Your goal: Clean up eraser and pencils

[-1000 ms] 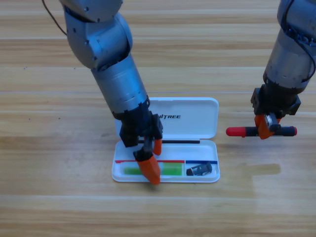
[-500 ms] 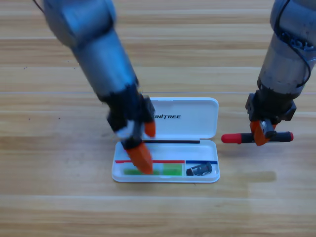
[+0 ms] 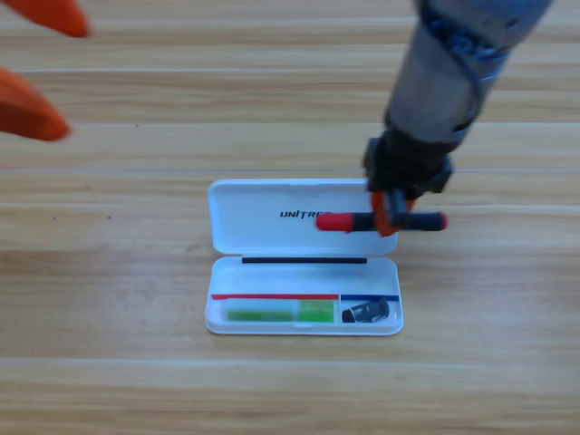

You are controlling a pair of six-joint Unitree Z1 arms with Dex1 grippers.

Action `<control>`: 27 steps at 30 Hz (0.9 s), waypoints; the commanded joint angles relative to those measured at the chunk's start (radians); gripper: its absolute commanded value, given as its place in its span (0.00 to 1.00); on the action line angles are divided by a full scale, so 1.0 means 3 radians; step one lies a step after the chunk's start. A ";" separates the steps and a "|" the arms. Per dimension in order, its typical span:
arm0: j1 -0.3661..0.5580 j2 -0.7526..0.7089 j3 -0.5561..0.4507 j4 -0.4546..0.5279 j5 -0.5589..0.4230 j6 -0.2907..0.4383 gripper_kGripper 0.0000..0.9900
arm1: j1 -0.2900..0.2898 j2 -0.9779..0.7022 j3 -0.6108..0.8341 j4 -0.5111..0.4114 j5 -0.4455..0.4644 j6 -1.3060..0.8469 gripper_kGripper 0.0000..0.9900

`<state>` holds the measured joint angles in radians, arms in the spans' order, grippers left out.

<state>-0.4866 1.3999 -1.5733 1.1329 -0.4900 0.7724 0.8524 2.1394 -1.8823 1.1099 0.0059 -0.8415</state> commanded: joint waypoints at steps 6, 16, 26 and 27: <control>0.0594 -0.0126 0.0264 0.0007 -0.0074 -0.0028 1.00 | 0.0339 0.0626 -0.0378 0.0084 0.0016 0.0125 0.00; 0.0599 -0.0131 0.0376 -0.0023 -0.0126 -0.0028 1.00 | 0.0355 0.0835 -0.0526 0.0115 0.0006 0.0172 0.00; 0.0599 -0.0131 0.0402 -0.0064 -0.0120 -0.0023 1.00 | 0.0355 0.0886 -0.0562 0.0115 -0.0025 0.0197 0.00; 0.0599 -0.0131 0.0402 -0.0069 -0.0120 -0.0023 1.00 | 0.0355 0.0892 -0.0567 0.0115 -0.0025 0.0197 0.00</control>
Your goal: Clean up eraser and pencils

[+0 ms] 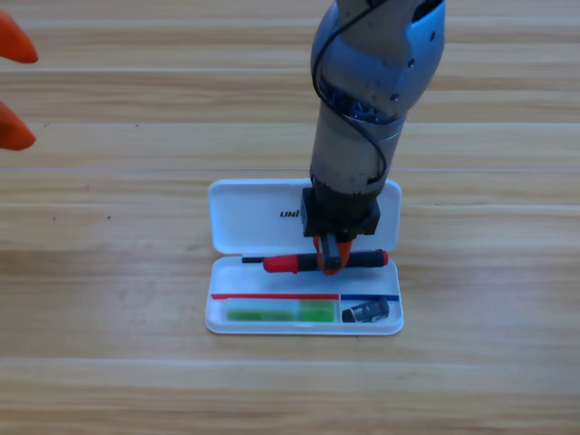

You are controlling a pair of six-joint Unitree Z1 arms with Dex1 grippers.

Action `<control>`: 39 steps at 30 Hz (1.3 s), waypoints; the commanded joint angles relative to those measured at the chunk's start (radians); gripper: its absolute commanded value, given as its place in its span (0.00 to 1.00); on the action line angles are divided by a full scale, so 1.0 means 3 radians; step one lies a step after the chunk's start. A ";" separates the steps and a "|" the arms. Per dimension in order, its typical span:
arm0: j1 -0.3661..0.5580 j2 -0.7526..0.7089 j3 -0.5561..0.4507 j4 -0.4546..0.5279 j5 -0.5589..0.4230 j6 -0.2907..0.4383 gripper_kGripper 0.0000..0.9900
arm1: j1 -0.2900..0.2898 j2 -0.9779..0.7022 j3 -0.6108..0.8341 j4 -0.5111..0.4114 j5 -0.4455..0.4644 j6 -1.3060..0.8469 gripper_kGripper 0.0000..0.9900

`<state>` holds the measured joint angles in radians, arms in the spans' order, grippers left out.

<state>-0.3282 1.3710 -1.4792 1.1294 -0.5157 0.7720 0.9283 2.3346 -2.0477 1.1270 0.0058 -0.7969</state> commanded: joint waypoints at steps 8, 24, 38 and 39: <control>0.0072 0.0011 0.0088 -0.0098 -0.0030 -0.0022 1.00 | 0.0101 0.0241 -0.0026 0.0058 -0.0024 0.0054 0.00; 0.0072 0.0068 0.0114 -0.0103 -0.0030 -0.0022 1.00 | 0.0127 -0.0020 0.0086 0.0073 -0.0014 0.0146 0.86; 0.0184 0.1239 -0.1072 -0.0288 -0.0050 -0.0048 1.00 | 0.0142 -0.2050 0.1257 -0.0229 0.0963 0.0406 0.92; 0.0189 0.1412 -0.1190 -0.0328 -0.0066 -0.0027 1.00 | 0.0112 -0.2214 0.1390 -0.0372 0.1024 0.0483 0.94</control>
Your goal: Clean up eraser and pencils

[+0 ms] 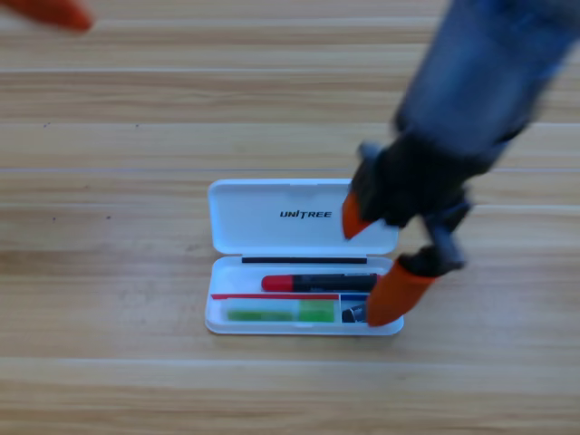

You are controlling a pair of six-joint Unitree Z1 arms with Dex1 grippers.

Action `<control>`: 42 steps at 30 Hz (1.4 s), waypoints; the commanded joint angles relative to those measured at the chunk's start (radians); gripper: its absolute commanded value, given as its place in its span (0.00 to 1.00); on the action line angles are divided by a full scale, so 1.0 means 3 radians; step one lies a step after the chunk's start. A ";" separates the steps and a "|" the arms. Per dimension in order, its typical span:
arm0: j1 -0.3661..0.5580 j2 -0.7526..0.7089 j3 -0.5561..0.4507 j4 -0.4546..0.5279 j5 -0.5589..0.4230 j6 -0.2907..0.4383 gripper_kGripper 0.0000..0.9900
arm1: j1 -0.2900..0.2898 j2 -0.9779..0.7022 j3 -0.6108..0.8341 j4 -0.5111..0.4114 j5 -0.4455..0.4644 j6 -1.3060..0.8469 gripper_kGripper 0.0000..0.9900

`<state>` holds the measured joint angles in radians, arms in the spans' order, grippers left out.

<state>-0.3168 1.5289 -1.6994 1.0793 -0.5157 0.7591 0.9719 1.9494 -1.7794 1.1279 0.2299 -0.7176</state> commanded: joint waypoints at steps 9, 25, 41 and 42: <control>0.0141 0.2205 -0.1243 -0.0254 -0.0234 0.0400 0.79 | -0.0105 -0.1901 0.1283 -0.1147 0.0425 0.0638 0.97; -0.0125 0.2967 -0.1151 -0.0208 -0.0250 0.0492 0.00 | -0.0105 -0.1947 0.1432 -0.1244 0.0747 0.0710 0.99; -0.0509 0.2798 -0.0758 -0.0065 -0.0495 0.0553 0.00 | -0.0105 -0.1983 0.1503 -0.1310 0.0824 0.0725 0.99; -0.0524 0.2768 -0.0722 -0.0065 -0.0505 0.0553 0.00 | -0.0105 -0.1993 0.1503 -0.1310 0.0824 0.0725 0.99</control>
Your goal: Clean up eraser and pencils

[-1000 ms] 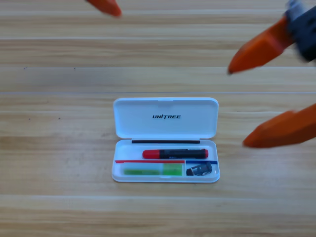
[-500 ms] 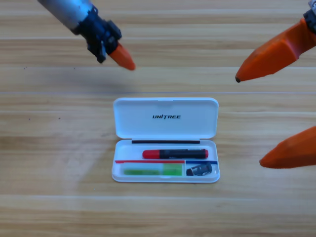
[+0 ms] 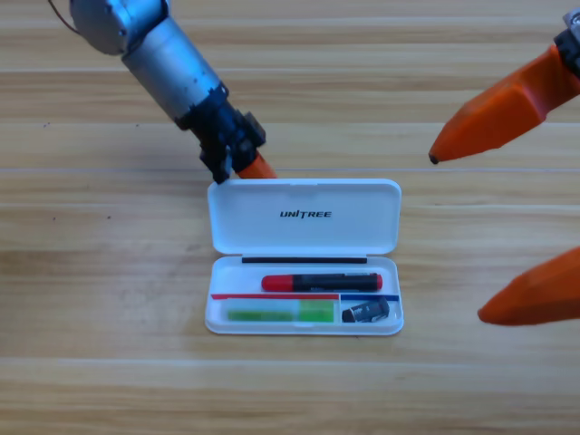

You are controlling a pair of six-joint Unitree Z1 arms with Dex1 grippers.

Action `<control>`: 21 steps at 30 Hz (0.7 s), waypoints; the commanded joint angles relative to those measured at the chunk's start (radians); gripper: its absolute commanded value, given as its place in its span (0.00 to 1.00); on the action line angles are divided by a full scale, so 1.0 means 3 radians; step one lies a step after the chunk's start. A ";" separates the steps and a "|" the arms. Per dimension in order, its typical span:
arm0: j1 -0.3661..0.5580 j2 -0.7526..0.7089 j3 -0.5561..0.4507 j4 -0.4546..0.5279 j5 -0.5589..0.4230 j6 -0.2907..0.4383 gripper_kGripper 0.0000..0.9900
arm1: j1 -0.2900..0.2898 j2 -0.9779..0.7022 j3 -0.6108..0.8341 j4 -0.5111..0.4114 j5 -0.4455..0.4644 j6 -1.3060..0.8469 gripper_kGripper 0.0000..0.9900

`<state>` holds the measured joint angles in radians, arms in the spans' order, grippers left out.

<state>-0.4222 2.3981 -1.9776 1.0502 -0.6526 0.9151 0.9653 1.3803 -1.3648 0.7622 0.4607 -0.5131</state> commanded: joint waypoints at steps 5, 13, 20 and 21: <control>-0.0224 -0.0268 0.0349 0.0038 -0.0069 0.0028 0.00 | -0.0083 -0.0122 0.0131 -0.0091 0.0055 0.0059 0.99; -0.0244 -0.0447 0.0533 0.0068 -0.0105 0.0079 0.00 | -0.0083 -0.0117 0.0137 -0.0097 0.0075 0.0069 0.99; -0.0285 -0.0569 0.0809 0.0017 -0.0095 0.0181 0.00 | -0.0083 -0.0111 0.0147 -0.0097 0.0101 0.0069 0.99; -0.0290 -0.0580 0.0850 0.0002 -0.0090 0.0186 0.00 | -0.0083 -0.0111 0.0147 -0.0097 0.0106 0.0069 0.99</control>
<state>-0.4775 2.2350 -1.7757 1.0619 -0.6696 0.9520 0.9653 1.3688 -1.3494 0.7621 0.4758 -0.5022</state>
